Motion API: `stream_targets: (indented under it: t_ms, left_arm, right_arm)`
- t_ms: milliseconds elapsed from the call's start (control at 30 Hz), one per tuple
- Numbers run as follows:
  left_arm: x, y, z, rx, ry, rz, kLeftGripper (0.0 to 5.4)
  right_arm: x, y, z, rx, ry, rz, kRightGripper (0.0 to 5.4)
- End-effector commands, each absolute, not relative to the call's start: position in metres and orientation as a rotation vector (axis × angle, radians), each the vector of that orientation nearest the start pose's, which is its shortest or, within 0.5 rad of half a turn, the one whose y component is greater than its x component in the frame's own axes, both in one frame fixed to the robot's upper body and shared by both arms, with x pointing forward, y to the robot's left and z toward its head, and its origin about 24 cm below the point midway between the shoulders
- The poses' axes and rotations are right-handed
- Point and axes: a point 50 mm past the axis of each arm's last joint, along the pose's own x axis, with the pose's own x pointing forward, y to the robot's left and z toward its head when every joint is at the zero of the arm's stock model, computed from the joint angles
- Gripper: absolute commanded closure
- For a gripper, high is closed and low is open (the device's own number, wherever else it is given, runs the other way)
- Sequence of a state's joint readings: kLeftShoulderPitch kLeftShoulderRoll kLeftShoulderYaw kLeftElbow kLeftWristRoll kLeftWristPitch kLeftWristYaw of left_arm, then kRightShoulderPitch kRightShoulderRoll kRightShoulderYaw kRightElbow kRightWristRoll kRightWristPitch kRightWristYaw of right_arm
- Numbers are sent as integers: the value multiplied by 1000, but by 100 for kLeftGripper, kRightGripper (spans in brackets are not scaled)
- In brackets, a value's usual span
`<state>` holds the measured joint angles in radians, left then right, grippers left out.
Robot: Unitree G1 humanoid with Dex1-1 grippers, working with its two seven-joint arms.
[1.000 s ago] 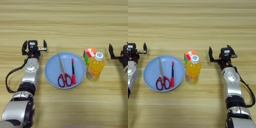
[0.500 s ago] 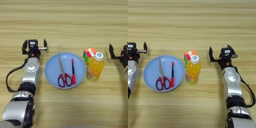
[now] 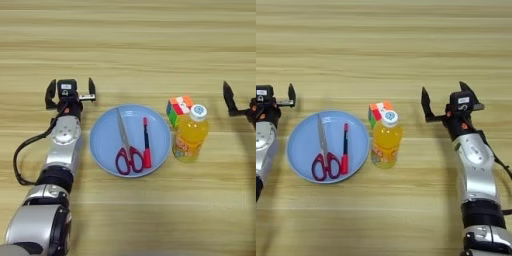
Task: Move the objects on the table
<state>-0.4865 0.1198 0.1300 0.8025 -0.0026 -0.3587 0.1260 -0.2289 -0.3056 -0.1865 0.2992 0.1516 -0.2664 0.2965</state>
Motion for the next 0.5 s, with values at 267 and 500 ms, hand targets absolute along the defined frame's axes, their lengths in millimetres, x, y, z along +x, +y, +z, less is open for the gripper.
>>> stream_targets:
  t_ms: [267,500]
  left_arm:
    - [333,178,33,80,-30,161,0]
    - [333,177,34,82,-29,161,0]
  right_arm:
    - [269,-278,102,-261,-104,293,3]
    - [257,-299,99,-229,-31,481,3]
